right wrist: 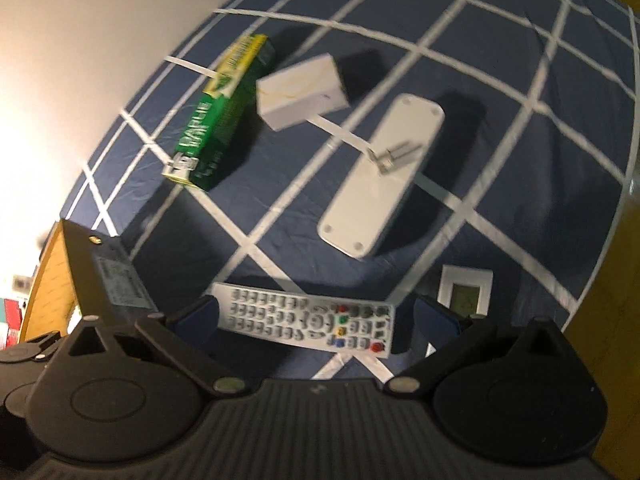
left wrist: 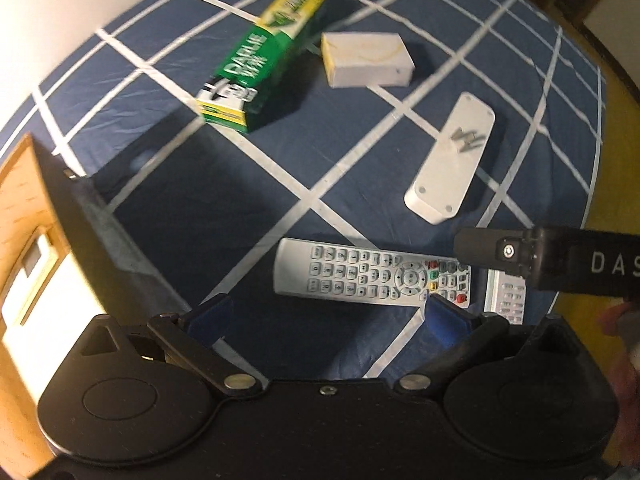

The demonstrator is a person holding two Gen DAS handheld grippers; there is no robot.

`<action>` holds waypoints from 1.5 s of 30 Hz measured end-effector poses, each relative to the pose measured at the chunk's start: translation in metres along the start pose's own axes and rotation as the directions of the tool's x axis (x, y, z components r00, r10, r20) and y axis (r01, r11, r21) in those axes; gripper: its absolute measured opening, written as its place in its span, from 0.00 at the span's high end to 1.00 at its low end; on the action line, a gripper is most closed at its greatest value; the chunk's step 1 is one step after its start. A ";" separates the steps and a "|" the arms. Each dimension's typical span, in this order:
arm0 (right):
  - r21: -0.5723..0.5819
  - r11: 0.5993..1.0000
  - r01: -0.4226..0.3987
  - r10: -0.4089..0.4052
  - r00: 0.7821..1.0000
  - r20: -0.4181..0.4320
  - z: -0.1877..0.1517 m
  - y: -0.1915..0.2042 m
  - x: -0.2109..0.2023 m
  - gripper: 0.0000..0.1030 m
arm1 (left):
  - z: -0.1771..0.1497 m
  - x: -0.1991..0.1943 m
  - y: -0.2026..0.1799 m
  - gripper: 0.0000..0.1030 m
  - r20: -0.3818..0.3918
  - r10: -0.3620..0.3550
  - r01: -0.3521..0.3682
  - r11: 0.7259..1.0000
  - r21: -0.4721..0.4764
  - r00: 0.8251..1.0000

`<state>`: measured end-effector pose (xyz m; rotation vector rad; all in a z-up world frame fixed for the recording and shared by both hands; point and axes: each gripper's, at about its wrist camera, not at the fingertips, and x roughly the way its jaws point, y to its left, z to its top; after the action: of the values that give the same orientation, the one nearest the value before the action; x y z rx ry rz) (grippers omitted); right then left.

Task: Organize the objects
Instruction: 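Move the right gripper to the white TV remote with coloured buttons, then close the right gripper across the white TV remote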

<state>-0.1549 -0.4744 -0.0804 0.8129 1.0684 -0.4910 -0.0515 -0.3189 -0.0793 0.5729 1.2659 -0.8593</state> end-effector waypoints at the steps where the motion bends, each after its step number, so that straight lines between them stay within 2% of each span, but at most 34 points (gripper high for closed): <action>1: 0.016 1.000 0.008 -0.008 1.000 -0.004 -0.001 -0.002 0.004 0.00 | 0.001 0.005 -0.001 0.00 -0.011 -0.001 0.001 1.000 0.010 1.000; 11: 0.110 0.993 0.047 -0.038 0.996 -0.079 -0.009 -0.019 0.048 0.00 | 0.006 0.052 -0.002 0.00 -0.110 -0.030 0.036 0.998 0.049 0.993; 17: 0.133 0.990 0.053 -0.037 0.992 -0.118 -0.010 -0.023 0.070 0.00 | 0.009 0.071 0.001 0.00 -0.131 -0.057 0.062 0.997 0.037 0.990; 22: 0.154 0.986 0.056 -0.033 0.989 -0.146 -0.010 -0.026 0.083 0.00 | 0.011 0.082 -0.002 0.00 -0.139 -0.048 0.057 0.997 0.060 0.989; 25: 0.159 0.986 0.050 -0.025 0.988 -0.154 -0.008 -0.028 0.088 0.01 | 0.014 0.084 -0.004 0.00 -0.131 -0.043 0.054 0.995 0.080 0.990; 39: 0.202 0.977 0.065 -0.026 0.982 -0.189 -0.010 -0.029 0.092 0.03 | 0.016 0.095 -0.001 0.00 -0.194 -0.041 0.057 0.995 0.078 0.980; 45: 0.182 0.981 0.071 -0.038 0.983 -0.178 -0.010 -0.023 0.091 0.09 | 0.017 0.094 0.000 0.00 -0.190 -0.050 0.067 0.994 0.083 0.980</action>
<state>-0.1390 -0.4785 -0.1738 1.0095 1.2211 -0.5821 -0.0354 -0.3542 -0.1667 0.7038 1.4267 -0.9309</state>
